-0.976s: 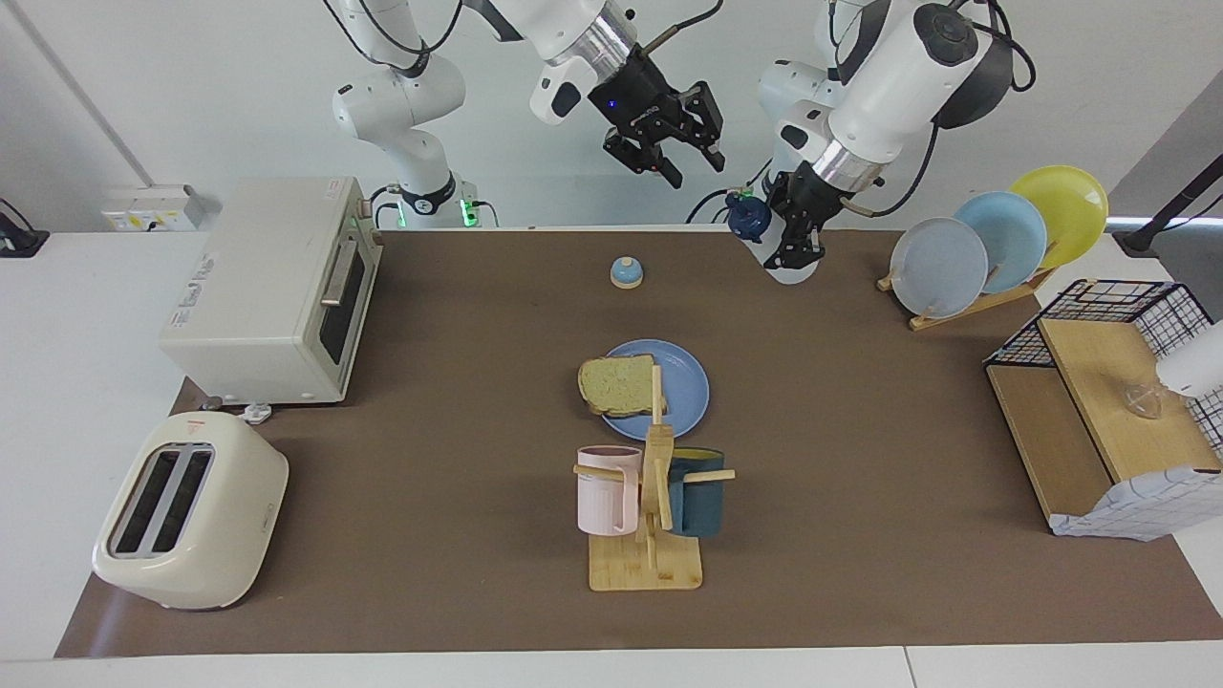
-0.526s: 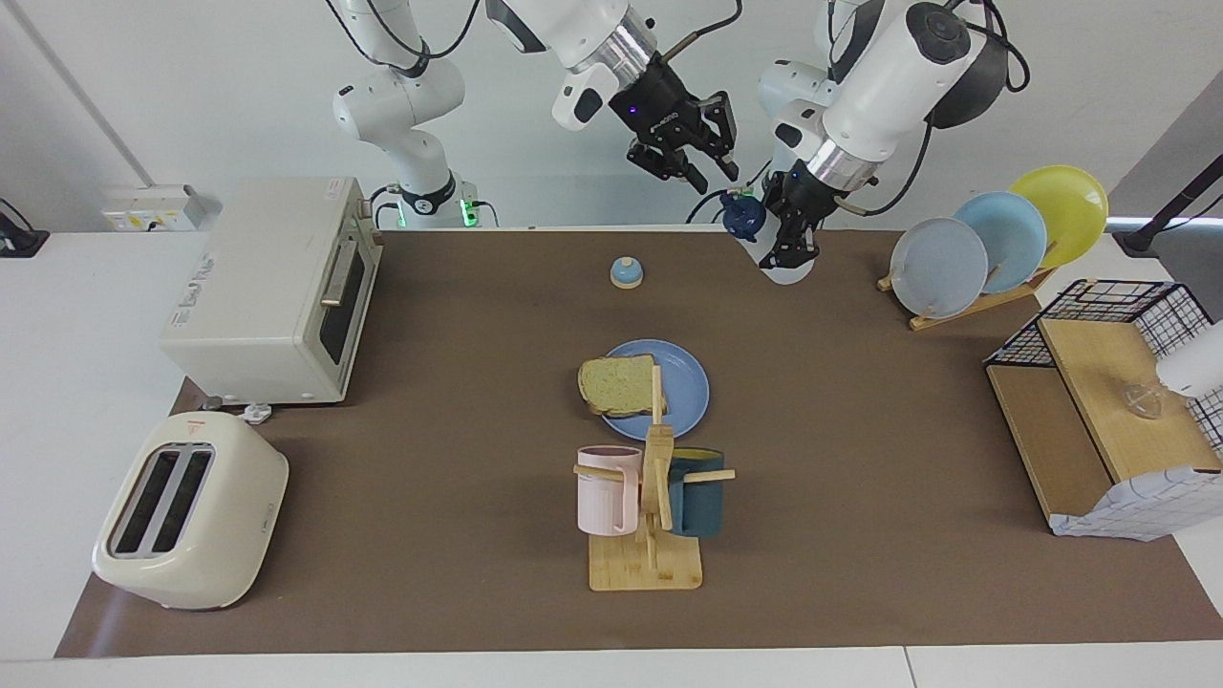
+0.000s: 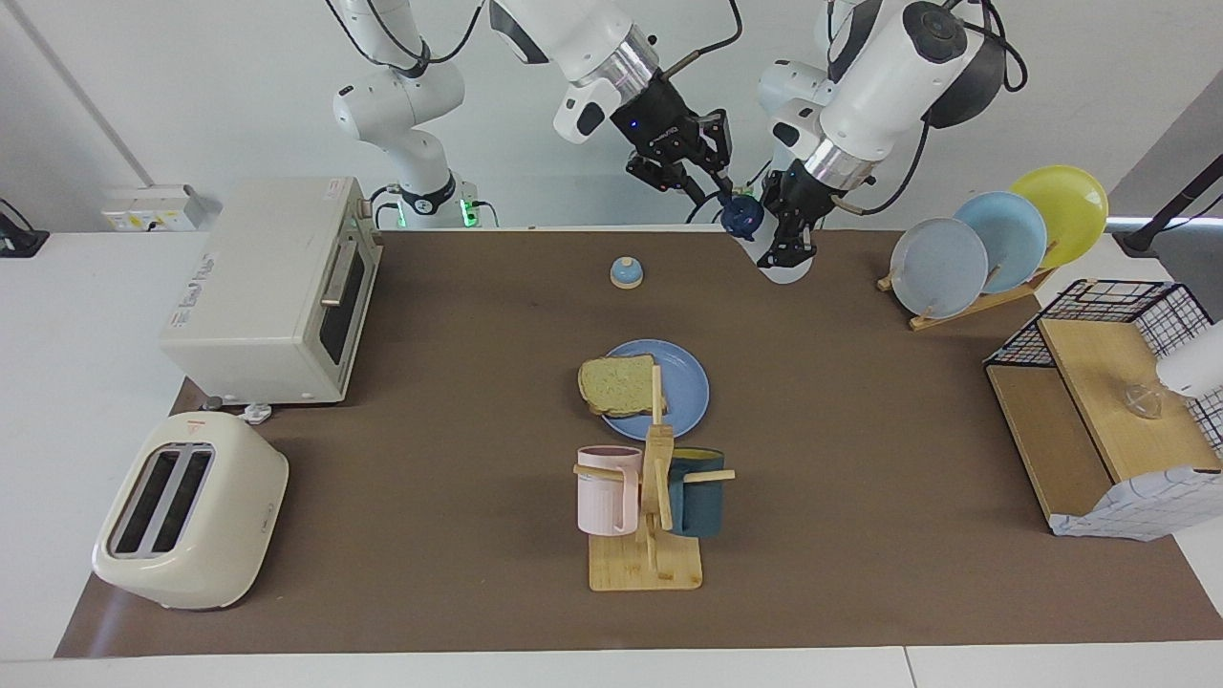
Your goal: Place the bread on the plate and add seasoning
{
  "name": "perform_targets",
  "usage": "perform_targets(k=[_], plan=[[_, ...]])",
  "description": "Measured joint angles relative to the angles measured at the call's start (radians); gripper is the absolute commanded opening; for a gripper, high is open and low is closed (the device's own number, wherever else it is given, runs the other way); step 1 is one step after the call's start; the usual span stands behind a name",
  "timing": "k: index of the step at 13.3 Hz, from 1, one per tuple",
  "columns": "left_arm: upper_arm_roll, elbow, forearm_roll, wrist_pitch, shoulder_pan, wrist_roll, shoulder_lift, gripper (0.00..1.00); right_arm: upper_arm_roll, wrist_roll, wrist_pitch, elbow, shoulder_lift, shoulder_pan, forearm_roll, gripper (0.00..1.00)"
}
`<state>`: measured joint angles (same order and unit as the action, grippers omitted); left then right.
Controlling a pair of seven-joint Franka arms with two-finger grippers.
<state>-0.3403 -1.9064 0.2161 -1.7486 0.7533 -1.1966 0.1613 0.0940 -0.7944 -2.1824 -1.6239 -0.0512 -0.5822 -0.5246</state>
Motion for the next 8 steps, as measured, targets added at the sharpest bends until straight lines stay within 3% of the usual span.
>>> perform_targets(k=[8], plan=[[0.001,-0.018,0.000,0.000,0.000,0.000,0.025,0.00,0.000,0.000,-0.031,-0.003,0.001,-0.001,0.000,0.36]])
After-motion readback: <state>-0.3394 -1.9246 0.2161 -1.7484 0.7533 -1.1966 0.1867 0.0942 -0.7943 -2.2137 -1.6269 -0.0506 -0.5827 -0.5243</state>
